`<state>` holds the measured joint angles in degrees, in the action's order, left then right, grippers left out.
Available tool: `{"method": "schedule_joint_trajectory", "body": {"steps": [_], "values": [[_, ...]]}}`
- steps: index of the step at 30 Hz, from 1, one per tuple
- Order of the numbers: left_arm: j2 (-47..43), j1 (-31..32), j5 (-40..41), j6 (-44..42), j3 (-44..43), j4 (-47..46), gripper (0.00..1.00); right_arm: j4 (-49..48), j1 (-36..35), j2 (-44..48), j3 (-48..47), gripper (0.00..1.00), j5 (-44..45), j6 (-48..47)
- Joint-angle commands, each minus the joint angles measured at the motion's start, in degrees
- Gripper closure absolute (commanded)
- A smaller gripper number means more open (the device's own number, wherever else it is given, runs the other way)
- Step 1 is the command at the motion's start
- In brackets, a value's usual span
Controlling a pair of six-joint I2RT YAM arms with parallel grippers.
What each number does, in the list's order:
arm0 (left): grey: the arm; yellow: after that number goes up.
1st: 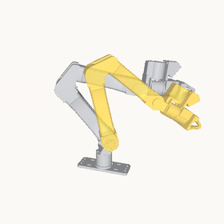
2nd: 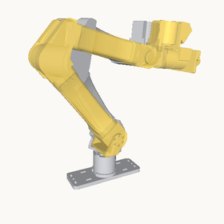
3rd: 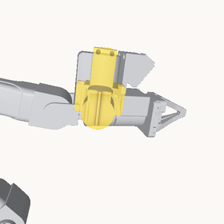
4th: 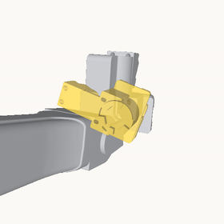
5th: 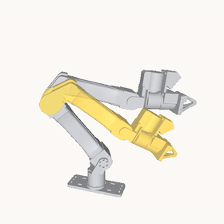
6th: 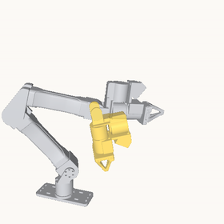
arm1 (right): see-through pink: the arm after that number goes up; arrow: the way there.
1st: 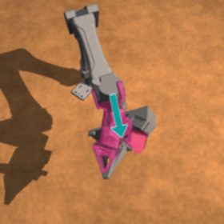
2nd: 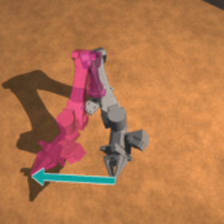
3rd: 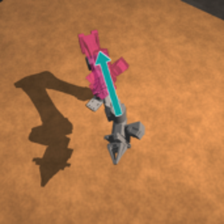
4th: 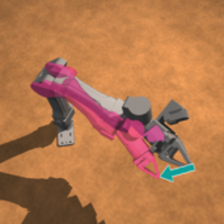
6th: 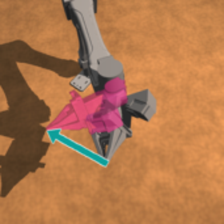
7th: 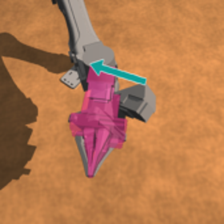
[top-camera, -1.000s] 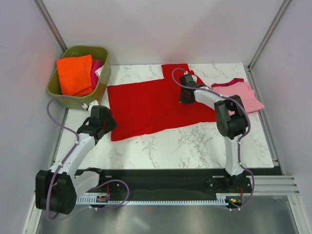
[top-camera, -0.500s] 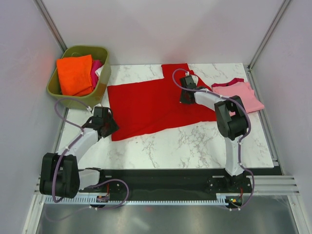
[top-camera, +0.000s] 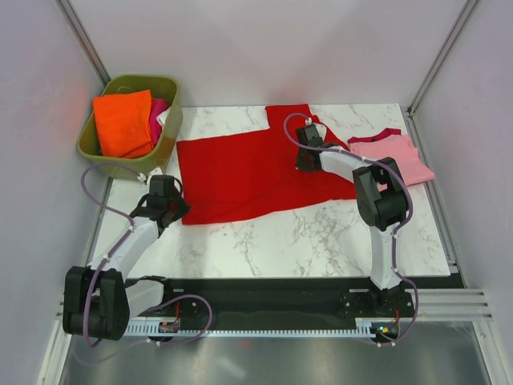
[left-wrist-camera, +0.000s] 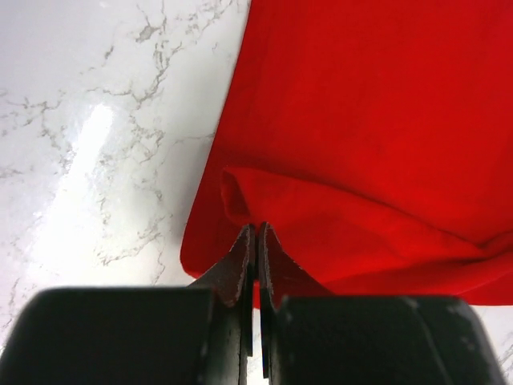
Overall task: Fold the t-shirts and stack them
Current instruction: Fold the tshirt
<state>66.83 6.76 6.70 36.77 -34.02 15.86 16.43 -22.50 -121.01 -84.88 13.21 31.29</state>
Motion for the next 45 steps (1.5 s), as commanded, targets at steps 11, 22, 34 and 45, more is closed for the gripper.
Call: {"method": "schedule_joint_trajectory", "body": {"steps": [11, 22, 34, 45], "values": [[-18.1, -0.3, 7.4, -0.9, 12.9, -14.4, 0.98, 1.0, 0.2, 0.7, 1.0, 1.00, 1.8, 0.3], [-9.5, -0.3, 9.5, 0.7, 5.7, -5.0, 0.41, 1.1, 0.4, 0.8, 1.3, 1.00, 1.7, 0.5], [0.7, -5.3, 1.8, 3.5, 2.3, -4.4, 0.40, 1.1, 0.5, 0.6, 1.2, 1.00, 1.5, 0.7], [8.0, -6.3, -6.2, 5.0, 2.0, -11.2, 0.63, 1.0, 0.9, 0.8, 1.5, 1.00, 1.3, 0.8]]}}
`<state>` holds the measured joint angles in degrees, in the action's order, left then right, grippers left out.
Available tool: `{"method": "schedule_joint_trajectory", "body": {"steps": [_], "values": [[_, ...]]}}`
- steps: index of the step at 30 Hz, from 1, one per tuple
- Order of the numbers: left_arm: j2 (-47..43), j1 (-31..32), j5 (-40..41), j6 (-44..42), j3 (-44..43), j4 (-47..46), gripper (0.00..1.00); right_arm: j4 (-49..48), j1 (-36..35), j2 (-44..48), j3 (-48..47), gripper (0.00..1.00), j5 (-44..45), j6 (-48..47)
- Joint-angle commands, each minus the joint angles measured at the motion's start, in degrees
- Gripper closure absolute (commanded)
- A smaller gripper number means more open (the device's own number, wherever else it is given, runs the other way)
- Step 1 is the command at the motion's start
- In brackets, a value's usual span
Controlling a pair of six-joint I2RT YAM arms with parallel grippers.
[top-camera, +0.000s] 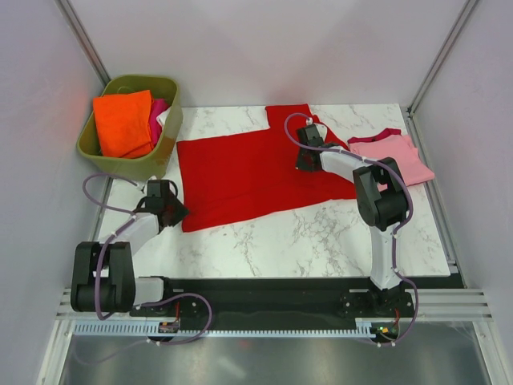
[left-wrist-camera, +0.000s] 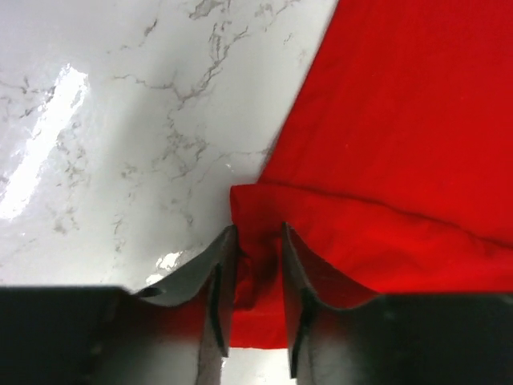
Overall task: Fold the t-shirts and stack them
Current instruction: Fold the tshirt
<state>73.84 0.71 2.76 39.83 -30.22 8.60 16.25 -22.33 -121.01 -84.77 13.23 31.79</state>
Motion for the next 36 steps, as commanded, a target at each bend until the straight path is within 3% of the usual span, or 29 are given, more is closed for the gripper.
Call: {"method": "schedule_joint_trajectory", "body": {"steps": [1, 5, 16, 28, 31, 32, 34, 35, 36], "values": [[1.6, -0.3, -2.2, 2.0, -1.8, -4.4, 0.67, 1.2, 0.6, 0.8, 1.4, 1.00, 1.3, 0.4], [1.1, -0.3, 0.3, 1.0, -1.8, -5.3, 0.98, 1.2, 0.6, 0.6, 1.4, 1.00, 1.1, 0.3], [-12.5, -0.2, 3.3, -4.3, -0.2, -6.2, 0.98, 1.2, 0.6, 0.6, 1.3, 1.00, 1.2, 0.3], [-15.3, -0.2, 2.8, -6.6, 0.7, -10.0, 0.98, 1.2, 0.7, 0.6, 1.4, 1.00, 1.4, 0.5], [-16.1, -0.2, -0.5, -7.3, 1.4, -9.3, 0.90, 1.3, 0.7, 0.9, 1.4, 1.00, 1.2, 0.5], [-16.0, -0.2, -0.8, -6.7, 1.7, -8.9, 0.78, 1.3, 0.6, 0.9, 1.5, 1.00, 1.2, 0.4], [-16.0, -0.2, -1.0, -5.8, 2.2, -5.9, 0.64, 1.2, 0.6, 1.3, 1.7, 1.00, 0.7, 0.0], [-16.0, -0.2, -0.7, -5.0, 3.1, -5.6, 0.49, 1.1, 0.6, 1.6, 1.9, 0.98, 0.7, -0.1], [-16.0, -0.2, -0.2, -4.7, 3.4, -5.0, 0.44, 0.8, 0.6, 1.8, 2.1, 0.98, 0.7, -0.2]]}}
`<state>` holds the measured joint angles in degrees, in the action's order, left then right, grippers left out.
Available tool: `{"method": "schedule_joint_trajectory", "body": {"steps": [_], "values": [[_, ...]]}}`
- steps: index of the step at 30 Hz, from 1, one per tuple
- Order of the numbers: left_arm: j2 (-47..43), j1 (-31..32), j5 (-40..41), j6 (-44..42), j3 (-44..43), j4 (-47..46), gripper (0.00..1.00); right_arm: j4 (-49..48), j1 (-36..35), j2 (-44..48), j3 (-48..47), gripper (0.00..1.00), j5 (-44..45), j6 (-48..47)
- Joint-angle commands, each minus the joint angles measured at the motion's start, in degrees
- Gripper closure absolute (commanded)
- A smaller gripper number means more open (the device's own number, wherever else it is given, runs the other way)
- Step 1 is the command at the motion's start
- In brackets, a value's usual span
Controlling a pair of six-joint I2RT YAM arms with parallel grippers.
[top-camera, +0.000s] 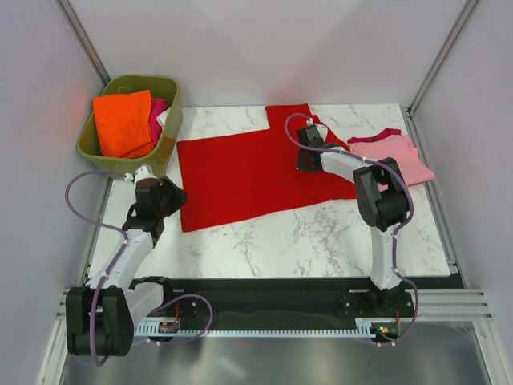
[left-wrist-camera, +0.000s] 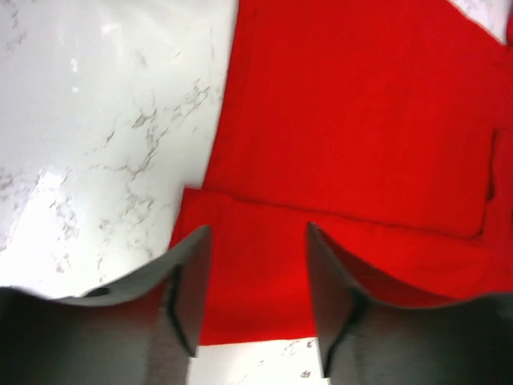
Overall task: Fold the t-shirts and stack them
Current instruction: Fold the tshirt
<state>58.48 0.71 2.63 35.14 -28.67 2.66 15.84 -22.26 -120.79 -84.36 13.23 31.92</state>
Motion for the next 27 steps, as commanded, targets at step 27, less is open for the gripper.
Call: {"method": "schedule_joint_trajectory", "body": {"steps": [27], "values": [[23.1, -0.4, 4.1, 1.2, -11.0, 5.4, 0.51, 0.5, 0.6, 2.0, 2.3, 0.98, 0.1, -0.6]]}}
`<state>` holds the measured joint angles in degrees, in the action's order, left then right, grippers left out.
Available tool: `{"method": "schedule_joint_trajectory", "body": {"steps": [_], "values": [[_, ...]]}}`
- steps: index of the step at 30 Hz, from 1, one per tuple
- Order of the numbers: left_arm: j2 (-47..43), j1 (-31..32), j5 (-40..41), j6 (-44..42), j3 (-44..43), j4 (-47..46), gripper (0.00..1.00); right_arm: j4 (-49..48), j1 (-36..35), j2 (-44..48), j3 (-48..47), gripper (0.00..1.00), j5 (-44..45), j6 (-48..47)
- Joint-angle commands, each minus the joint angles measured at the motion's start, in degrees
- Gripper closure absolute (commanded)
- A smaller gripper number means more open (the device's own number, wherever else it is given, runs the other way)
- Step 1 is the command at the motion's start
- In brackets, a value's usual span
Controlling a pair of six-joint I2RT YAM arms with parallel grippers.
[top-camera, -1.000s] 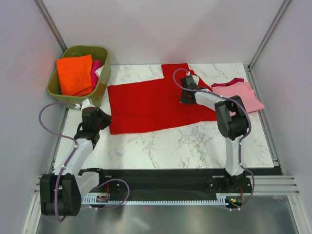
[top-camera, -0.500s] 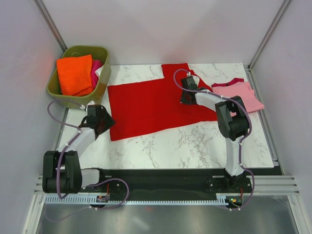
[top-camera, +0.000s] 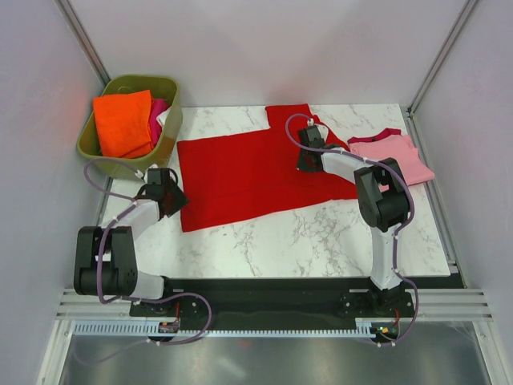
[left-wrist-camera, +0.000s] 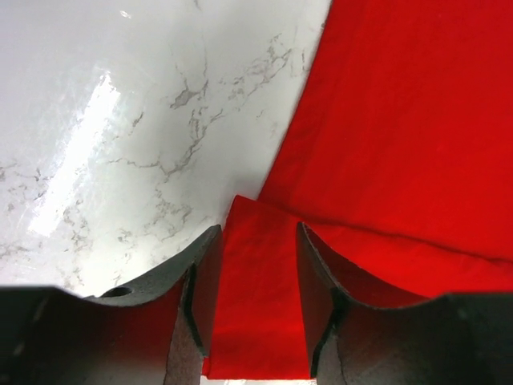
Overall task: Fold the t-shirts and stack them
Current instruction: Fold the tshirt
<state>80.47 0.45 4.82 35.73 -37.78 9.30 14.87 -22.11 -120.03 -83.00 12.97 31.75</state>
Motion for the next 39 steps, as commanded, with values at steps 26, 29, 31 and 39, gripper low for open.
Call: {"method": "schedule_joint_trajectory", "body": {"steps": [26, 29, 31, 39], "values": [[-6.0, -0.1, 3.3, -1.2, -2.7, -0.9, 0.98, 1.5, 0.4, 1.4, 1.2, 0.99, 1.0, -0.2], [-6.6, -0.1, 3.3, -1.5, -3.5, -0.5, 0.98, 1.1, 0.4, 1.8, 1.6, 0.94, 0.7, -0.5], [-5.9, 0.0, 2.8, -1.8, -4.3, 0.1, 0.98, 0.0, 0.4, 3.0, 2.6, 0.88, 0.5, -0.9], [-5.3, -0.1, 0.8, -2.1, -3.6, -0.2, 0.98, -2.6, -2.9, 4.5, 1.3, 0.74, 5.1, -5.1]]}}
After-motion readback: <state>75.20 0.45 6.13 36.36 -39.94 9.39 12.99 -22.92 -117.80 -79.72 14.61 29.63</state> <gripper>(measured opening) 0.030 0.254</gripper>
